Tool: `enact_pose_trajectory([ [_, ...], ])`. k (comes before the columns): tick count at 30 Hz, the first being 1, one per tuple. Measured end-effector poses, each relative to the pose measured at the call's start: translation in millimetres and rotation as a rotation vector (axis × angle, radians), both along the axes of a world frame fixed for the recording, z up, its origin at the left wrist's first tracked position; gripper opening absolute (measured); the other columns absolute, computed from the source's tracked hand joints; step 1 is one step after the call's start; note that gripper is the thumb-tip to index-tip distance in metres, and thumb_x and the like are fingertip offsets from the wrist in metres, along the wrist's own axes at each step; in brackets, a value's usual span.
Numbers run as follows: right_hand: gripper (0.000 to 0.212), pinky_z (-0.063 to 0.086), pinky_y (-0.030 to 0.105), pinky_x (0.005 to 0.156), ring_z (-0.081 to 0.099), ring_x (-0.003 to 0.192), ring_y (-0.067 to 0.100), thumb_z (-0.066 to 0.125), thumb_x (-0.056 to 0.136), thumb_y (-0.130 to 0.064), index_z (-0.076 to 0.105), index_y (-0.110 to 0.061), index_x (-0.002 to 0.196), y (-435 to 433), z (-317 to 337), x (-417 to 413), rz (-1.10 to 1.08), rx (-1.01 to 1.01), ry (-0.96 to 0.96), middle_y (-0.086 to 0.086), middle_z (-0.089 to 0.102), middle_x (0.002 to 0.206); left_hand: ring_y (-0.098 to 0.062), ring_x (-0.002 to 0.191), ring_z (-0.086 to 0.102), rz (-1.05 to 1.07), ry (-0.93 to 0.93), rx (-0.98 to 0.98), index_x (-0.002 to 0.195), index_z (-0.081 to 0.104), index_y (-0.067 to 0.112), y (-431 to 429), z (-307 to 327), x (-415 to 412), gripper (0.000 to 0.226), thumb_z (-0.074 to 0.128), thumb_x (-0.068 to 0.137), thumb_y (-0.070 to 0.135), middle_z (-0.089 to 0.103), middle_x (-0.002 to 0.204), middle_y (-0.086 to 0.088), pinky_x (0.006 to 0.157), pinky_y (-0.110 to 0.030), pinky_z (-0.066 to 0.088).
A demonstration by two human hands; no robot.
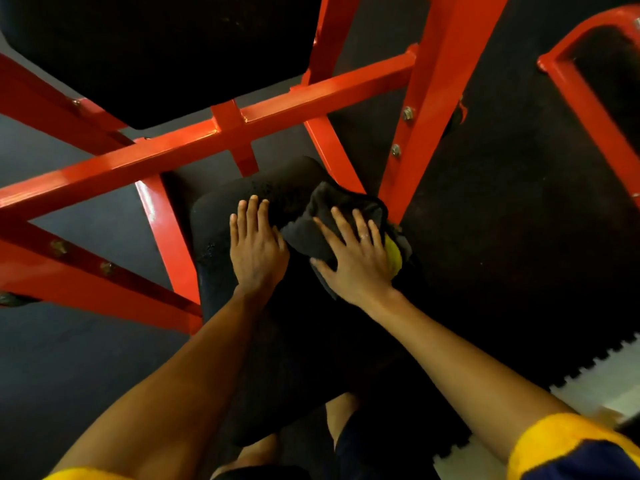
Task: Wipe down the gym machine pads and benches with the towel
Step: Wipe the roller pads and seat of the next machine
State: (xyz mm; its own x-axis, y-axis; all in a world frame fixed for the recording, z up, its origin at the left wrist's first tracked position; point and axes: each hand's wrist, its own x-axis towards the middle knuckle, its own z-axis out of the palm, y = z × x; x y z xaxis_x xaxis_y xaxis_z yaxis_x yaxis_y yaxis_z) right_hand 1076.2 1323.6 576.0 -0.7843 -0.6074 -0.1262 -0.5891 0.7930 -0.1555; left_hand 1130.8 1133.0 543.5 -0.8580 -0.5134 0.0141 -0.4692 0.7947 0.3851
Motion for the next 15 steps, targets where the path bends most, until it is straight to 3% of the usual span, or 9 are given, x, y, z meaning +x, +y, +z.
enact_pose_trajectory([
  [2, 0.076, 0.024, 0.056, 0.123, 0.020, 0.156, 0.034, 0.043, 0.093, -0.072, 0.030, -0.040, 0.160, 23.3, 5.3, -1.4, 0.072, 0.030, -0.037, -0.004, 0.018, 0.172, -0.027, 0.156, 0.016, 0.020, -0.011, 0.004, 0.156, 0.037, 0.009, -6.5, -2.0, -6.0, 0.062, 0.034, 0.098, 0.030, 0.028, 0.166, -0.011, 0.128, -0.044, 0.008],
  [4, 0.083, 0.028, 0.054, 0.121, 0.025, 0.155, 0.033, 0.040, 0.087, -0.081, 0.026, -0.045, 0.160, 29.8, 6.6, -17.9, -0.020, 0.062, -0.098, -0.006, 0.017, 0.172, -0.025, 0.157, 0.012, 0.020, -0.015, 0.001, 0.158, 0.032, 0.011, -6.6, -4.8, -6.3, 0.063, 0.032, 0.099, 0.032, 0.023, 0.168, -0.009, 0.129, -0.043, 0.005],
  [6, 0.088, 0.037, 0.049, 0.115, 0.039, 0.147, 0.034, 0.047, 0.083, -0.083, 0.026, -0.045, 0.160, 17.0, 9.9, -46.4, -0.235, 0.010, -0.223, -0.003, 0.029, 0.168, -0.024, 0.158, 0.009, 0.019, -0.010, -0.015, 0.160, 0.029, 0.012, -3.9, -8.2, -4.7, 0.062, 0.032, 0.101, 0.032, 0.021, 0.169, -0.008, 0.129, -0.043, 0.002],
  [9, 0.078, 0.042, 0.041, 0.107, 0.051, 0.138, 0.036, 0.053, 0.087, -0.078, 0.038, -0.041, 0.154, -30.3, 16.3, -93.5, -0.516, -0.136, -0.478, 0.004, 0.052, 0.153, -0.025, 0.157, 0.013, 0.038, 0.015, -0.051, 0.158, 0.032, 0.012, -2.9, -10.3, -5.7, 0.061, 0.036, 0.100, 0.029, 0.024, 0.168, -0.008, 0.129, -0.045, 0.005],
  [11, 0.076, 0.039, 0.044, 0.110, 0.049, 0.139, 0.037, 0.050, 0.090, -0.076, 0.036, -0.041, 0.156, -66.3, 12.5, -106.6, -0.485, -0.126, -0.446, 0.004, 0.049, 0.155, -0.025, 0.157, 0.015, 0.044, 0.028, -0.057, 0.157, 0.035, 0.012, -2.9, -10.5, -6.3, 0.060, 0.037, 0.099, 0.028, 0.027, 0.167, -0.008, 0.128, -0.045, 0.008],
  [13, 0.080, 0.030, 0.053, 0.118, 0.037, 0.147, 0.039, 0.044, 0.093, -0.076, 0.022, -0.041, 0.161, -89.4, 4.8, -97.9, -0.354, -0.015, -0.339, 0.004, 0.029, 0.167, -0.024, 0.157, 0.014, 0.044, 0.028, -0.045, 0.157, 0.035, 0.012, -2.2, -9.8, -5.5, 0.060, 0.037, 0.099, 0.029, 0.026, 0.167, -0.007, 0.128, -0.045, 0.007],
  [15, 0.076, 0.024, 0.058, 0.121, 0.027, 0.152, 0.041, 0.040, 0.096, -0.073, 0.022, -0.041, 0.162, -84.6, -1.3, -74.3, -0.201, 0.038, -0.167, 0.004, 0.019, 0.172, -0.023, 0.157, 0.013, 0.049, 0.035, -0.039, 0.158, 0.034, 0.013, -1.9, -9.3, -5.6, 0.060, 0.038, 0.099, 0.028, 0.025, 0.168, -0.006, 0.129, -0.044, 0.007],
])
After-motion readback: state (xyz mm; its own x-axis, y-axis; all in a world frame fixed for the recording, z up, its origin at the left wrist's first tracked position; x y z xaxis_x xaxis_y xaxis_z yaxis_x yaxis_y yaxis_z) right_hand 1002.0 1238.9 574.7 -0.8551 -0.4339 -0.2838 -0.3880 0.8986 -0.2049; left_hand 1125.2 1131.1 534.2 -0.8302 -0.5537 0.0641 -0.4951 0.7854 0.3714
